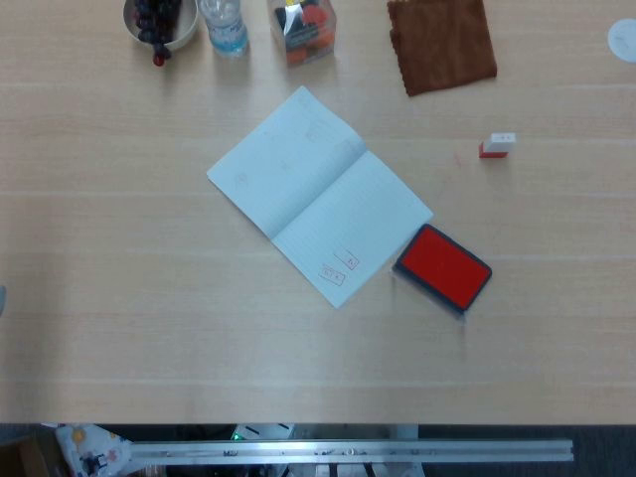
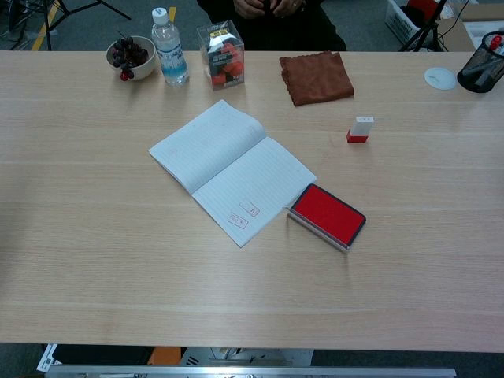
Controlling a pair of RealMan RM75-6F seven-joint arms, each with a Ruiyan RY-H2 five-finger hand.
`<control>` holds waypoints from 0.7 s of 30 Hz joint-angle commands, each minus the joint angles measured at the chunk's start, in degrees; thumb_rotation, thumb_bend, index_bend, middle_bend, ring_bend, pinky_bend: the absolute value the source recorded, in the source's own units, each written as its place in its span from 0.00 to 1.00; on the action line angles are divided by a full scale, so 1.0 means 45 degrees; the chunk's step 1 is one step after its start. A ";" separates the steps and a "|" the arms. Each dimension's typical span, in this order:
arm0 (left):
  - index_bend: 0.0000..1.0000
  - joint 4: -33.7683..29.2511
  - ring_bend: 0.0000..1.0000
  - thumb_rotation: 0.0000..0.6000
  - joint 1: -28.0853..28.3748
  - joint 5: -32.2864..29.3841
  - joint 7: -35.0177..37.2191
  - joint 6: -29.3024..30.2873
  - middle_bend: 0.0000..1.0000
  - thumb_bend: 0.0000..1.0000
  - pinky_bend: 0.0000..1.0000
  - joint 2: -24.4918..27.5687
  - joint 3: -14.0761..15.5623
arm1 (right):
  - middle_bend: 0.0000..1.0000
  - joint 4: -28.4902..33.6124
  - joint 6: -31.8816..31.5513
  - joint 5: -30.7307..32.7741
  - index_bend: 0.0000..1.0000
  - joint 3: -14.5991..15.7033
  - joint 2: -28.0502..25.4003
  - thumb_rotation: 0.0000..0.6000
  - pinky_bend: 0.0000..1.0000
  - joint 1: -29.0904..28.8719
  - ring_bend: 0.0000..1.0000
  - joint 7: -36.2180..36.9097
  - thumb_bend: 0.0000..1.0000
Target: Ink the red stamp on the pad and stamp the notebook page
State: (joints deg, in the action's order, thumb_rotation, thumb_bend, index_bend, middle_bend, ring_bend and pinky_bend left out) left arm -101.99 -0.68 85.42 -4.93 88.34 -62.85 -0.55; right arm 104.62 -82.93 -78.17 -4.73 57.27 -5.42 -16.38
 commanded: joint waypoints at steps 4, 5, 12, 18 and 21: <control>0.04 0.0011 0.04 1.00 -0.0034 0.0007 0.0057 0.0044 0.04 0.27 0.06 0.0015 0.0007 | 0.39 0.0007 0.0060 -0.0013 0.50 -0.0029 0.0016 1.00 0.32 -0.0056 0.26 -0.0025 0.30; 0.04 0.0014 0.04 1.00 -0.0042 0.0013 0.0072 0.0057 0.04 0.27 0.06 0.0021 0.0009 | 0.39 0.0012 0.0093 -0.0013 0.50 -0.0042 0.0008 1.00 0.32 -0.0082 0.26 -0.0021 0.30; 0.04 0.0017 0.04 1.00 -0.0038 0.0045 0.0098 0.0039 0.04 0.27 0.06 0.0040 0.0020 | 0.39 0.0092 0.0923 0.0186 0.50 -0.0341 -0.0244 1.00 0.32 -0.0695 0.26 0.0080 0.30; 0.04 -0.0048 0.04 1.00 -0.0028 0.0169 0.0086 0.0028 0.04 0.27 0.06 0.0059 0.0071 | 0.39 0.0109 0.2547 0.1114 0.50 -0.0951 -0.0145 1.00 0.32 -0.1998 0.26 -0.0565 0.30; 0.04 -0.0076 0.04 1.00 -0.0057 0.0227 0.0106 0.0079 0.04 0.27 0.06 0.0076 0.0096 | 0.39 0.0001 0.3412 0.1794 0.50 -0.1262 0.0152 1.00 0.32 -0.2796 0.26 -0.1216 0.30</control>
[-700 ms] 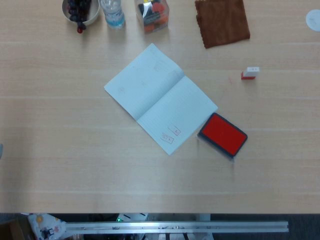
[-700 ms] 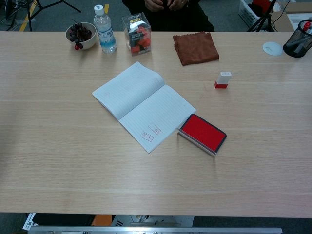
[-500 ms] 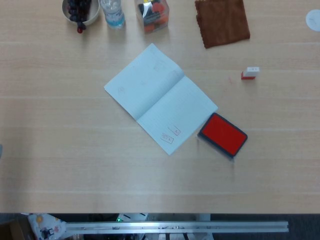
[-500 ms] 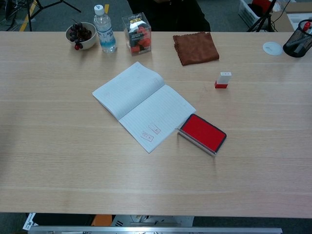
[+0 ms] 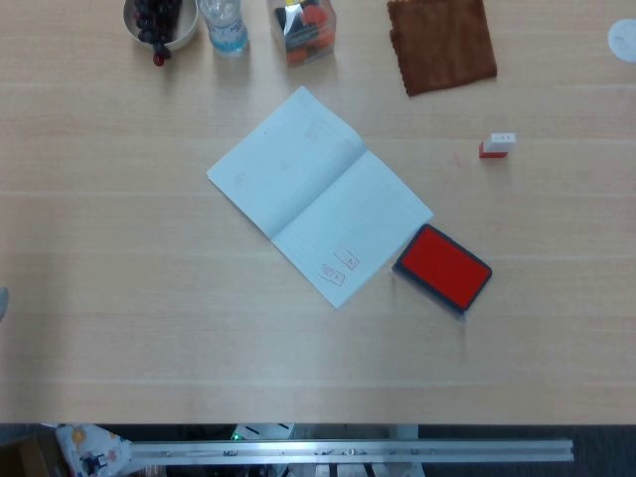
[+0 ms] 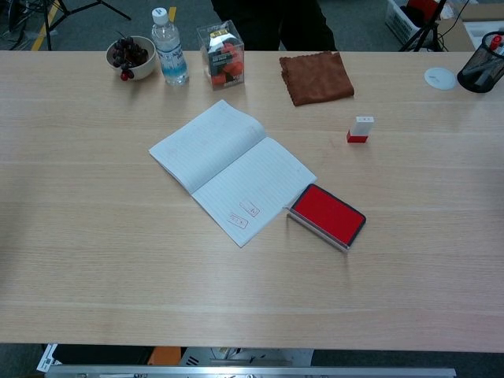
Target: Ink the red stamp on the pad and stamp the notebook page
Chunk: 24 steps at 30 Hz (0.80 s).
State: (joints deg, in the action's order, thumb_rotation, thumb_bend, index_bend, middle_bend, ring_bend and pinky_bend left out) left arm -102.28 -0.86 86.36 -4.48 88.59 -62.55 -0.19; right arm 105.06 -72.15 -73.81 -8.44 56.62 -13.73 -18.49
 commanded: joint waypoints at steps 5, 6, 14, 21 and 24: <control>0.04 -0.0020 0.04 1.00 -0.0104 0.0056 0.0042 0.0098 0.04 0.27 0.06 0.0056 0.0083 | 0.39 -0.0566 0.2076 0.1882 0.50 -0.0781 0.1198 1.00 0.32 -0.2162 0.26 -0.1792 0.29; 0.04 -0.0020 0.04 1.00 -0.0119 0.0050 0.0047 0.0107 0.04 0.27 0.06 0.0069 0.0091 | 0.39 -0.0709 0.2244 0.2086 0.50 -0.0825 0.1399 1.00 0.32 -0.2380 0.26 -0.1984 0.29; 0.04 -0.0054 0.04 1.00 -0.0134 0.0038 0.0004 0.0022 0.04 0.27 0.06 0.0111 0.0150 | 0.39 -0.2581 0.3401 0.3991 0.48 -0.0958 0.3451 1.00 0.32 -0.4103 0.25 -0.3446 0.29; 0.04 -0.0126 0.04 1.00 -0.0049 -0.0009 -0.0201 -0.0180 0.04 0.27 0.06 0.0109 0.0168 | 0.38 -0.4101 0.3990 0.5044 0.44 -0.0851 0.5004 1.00 0.31 -0.5215 0.24 -0.4123 0.26; 0.04 -0.0119 0.04 1.00 -0.0048 -0.0061 -0.0215 -0.0217 0.04 0.27 0.06 0.0107 0.0171 | 0.38 -0.4571 0.4138 0.5360 0.43 -0.0784 0.5468 1.00 0.31 -0.5563 0.24 -0.4378 0.26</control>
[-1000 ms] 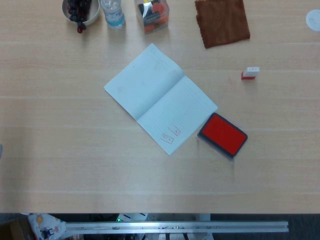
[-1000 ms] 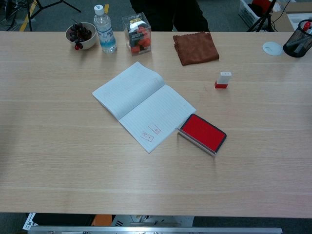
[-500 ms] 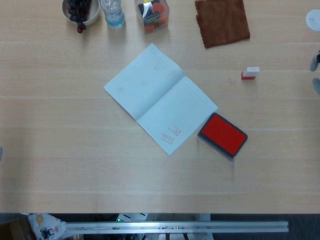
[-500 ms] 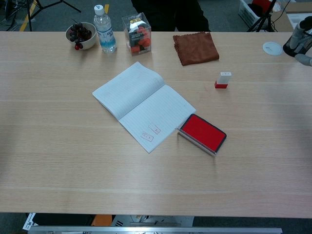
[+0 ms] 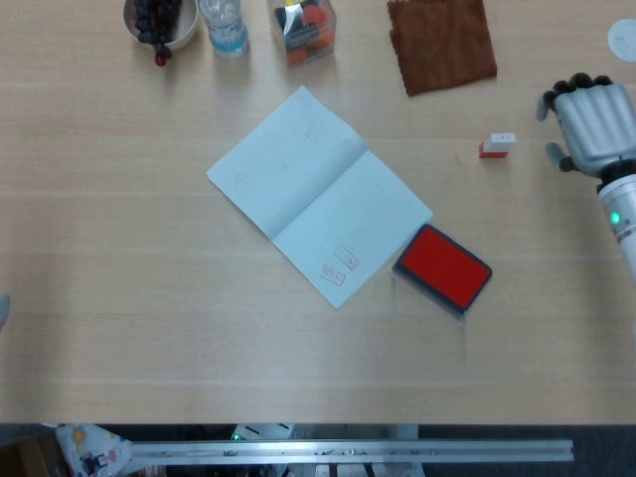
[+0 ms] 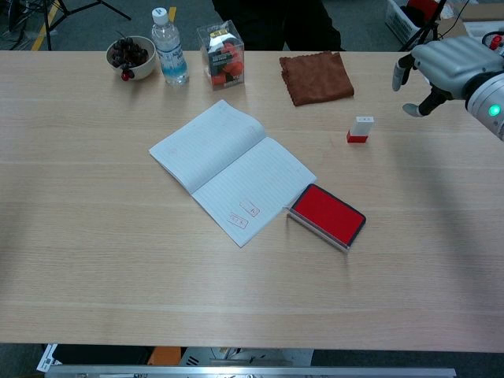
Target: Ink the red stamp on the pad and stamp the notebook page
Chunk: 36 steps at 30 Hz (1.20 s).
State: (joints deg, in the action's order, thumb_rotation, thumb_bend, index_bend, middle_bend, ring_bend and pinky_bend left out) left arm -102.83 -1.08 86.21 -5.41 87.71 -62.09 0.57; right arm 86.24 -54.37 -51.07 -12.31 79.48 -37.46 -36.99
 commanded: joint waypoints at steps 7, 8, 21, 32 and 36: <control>0.04 0.0003 0.04 1.00 -0.0004 -0.0121 -0.0024 -0.0123 0.04 0.27 0.06 0.0033 0.0040 | 0.38 -0.1435 0.0484 0.1145 0.43 0.0271 0.1370 1.00 0.31 -0.1093 0.24 -0.0985 0.26; 0.04 0.0011 0.04 1.00 -0.0007 -0.0134 -0.0016 -0.0129 0.04 0.27 0.06 0.0031 0.0043 | 0.38 -0.1554 0.0496 0.1234 0.43 0.0305 0.1467 1.00 0.31 -0.1171 0.24 -0.1074 0.26; 0.04 0.0060 0.04 1.00 0.0058 -0.0302 -0.0094 -0.0354 0.04 0.27 0.06 0.0014 0.0051 | 0.38 -0.2926 0.0644 0.2277 0.43 0.0578 0.2545 1.00 0.31 -0.1854 0.24 -0.1575 0.26; 0.04 0.0120 0.04 1.00 0.0105 -0.0499 -0.0133 -0.0511 0.04 0.27 0.06 -0.0004 0.0026 | 0.38 -0.3944 0.0975 0.2852 0.43 0.0713 0.3177 1.00 0.31 -0.2277 0.24 -0.1766 0.26; 0.04 0.0159 0.04 1.00 0.0113 -0.0541 -0.0123 -0.0540 0.04 0.27 0.06 -0.0001 0.0022 | 0.38 -0.4185 0.1036 0.2977 0.43 0.0808 0.3364 1.00 0.31 -0.2347 0.24 -0.1817 0.26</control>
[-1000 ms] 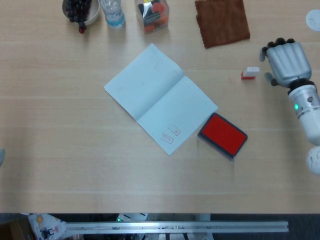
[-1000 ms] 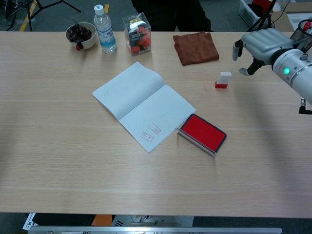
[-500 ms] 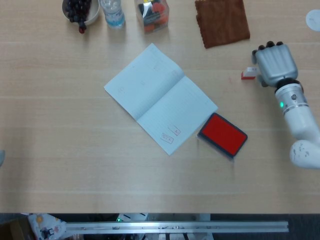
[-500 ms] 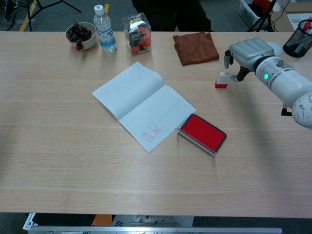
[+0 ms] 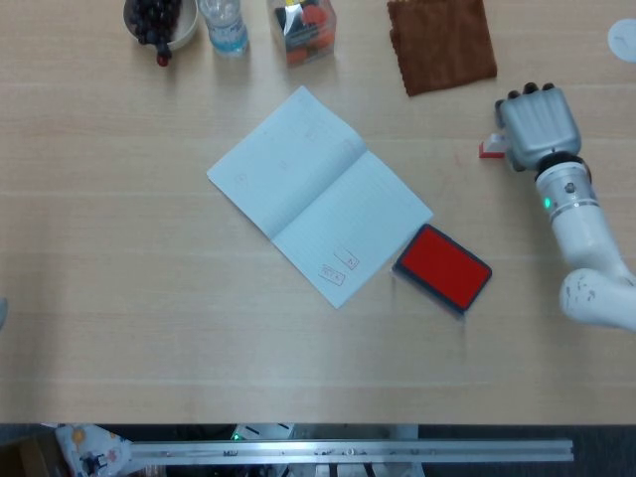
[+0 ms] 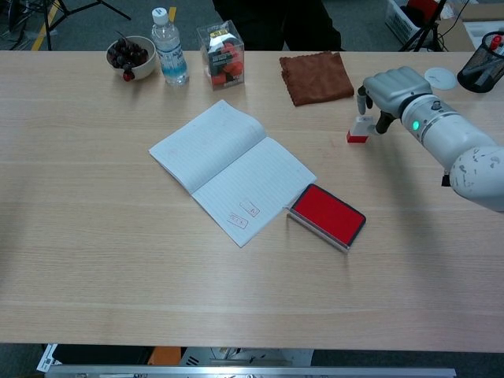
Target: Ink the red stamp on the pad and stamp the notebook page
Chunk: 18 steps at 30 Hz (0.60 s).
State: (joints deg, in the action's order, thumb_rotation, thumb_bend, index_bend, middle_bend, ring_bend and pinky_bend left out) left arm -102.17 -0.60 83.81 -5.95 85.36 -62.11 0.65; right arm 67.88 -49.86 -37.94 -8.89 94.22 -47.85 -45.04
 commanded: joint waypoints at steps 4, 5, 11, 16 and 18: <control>0.04 0.0046 0.04 1.00 0.0012 -0.0055 -0.0002 -0.0054 0.04 0.27 0.06 -0.0014 0.0005 | 0.38 -0.0372 0.0095 0.0163 0.43 0.0105 0.0288 1.00 0.31 -0.0112 0.24 -0.0071 0.26; 0.04 0.0054 0.04 1.00 0.0014 -0.0065 -0.0001 -0.0059 0.04 0.27 0.06 -0.0018 0.0003 | 0.38 -0.0447 0.0110 0.0189 0.43 0.0112 0.0338 1.00 0.31 -0.0131 0.24 -0.0080 0.26; 0.04 0.0093 0.04 1.00 0.0001 -0.0139 0.0027 -0.0058 0.04 0.27 0.06 -0.0024 -0.0013 | 0.38 -0.0992 0.0258 0.0391 0.43 0.0065 0.0666 1.00 0.31 -0.0263 0.24 -0.0072 0.26; 0.04 0.0115 0.04 1.00 -0.0011 -0.0207 0.0044 -0.0078 0.04 0.27 0.06 -0.0005 -0.0014 | 0.38 -0.1313 0.0412 0.0447 0.43 0.0064 0.0884 1.00 0.31 -0.0339 0.24 -0.0034 0.26; 0.04 0.0115 0.04 1.00 -0.0011 -0.0219 0.0048 -0.0084 0.04 0.27 0.06 0.0002 -0.0015 | 0.38 -0.1393 0.0466 0.0458 0.43 0.0060 0.0948 1.00 0.31 -0.0361 0.24 -0.0006 0.26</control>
State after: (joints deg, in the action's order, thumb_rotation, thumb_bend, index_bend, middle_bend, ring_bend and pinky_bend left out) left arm -101.65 -0.65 82.82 -5.73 84.98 -62.09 0.58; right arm 61.68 -47.82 -35.90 -8.62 98.42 -49.44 -45.11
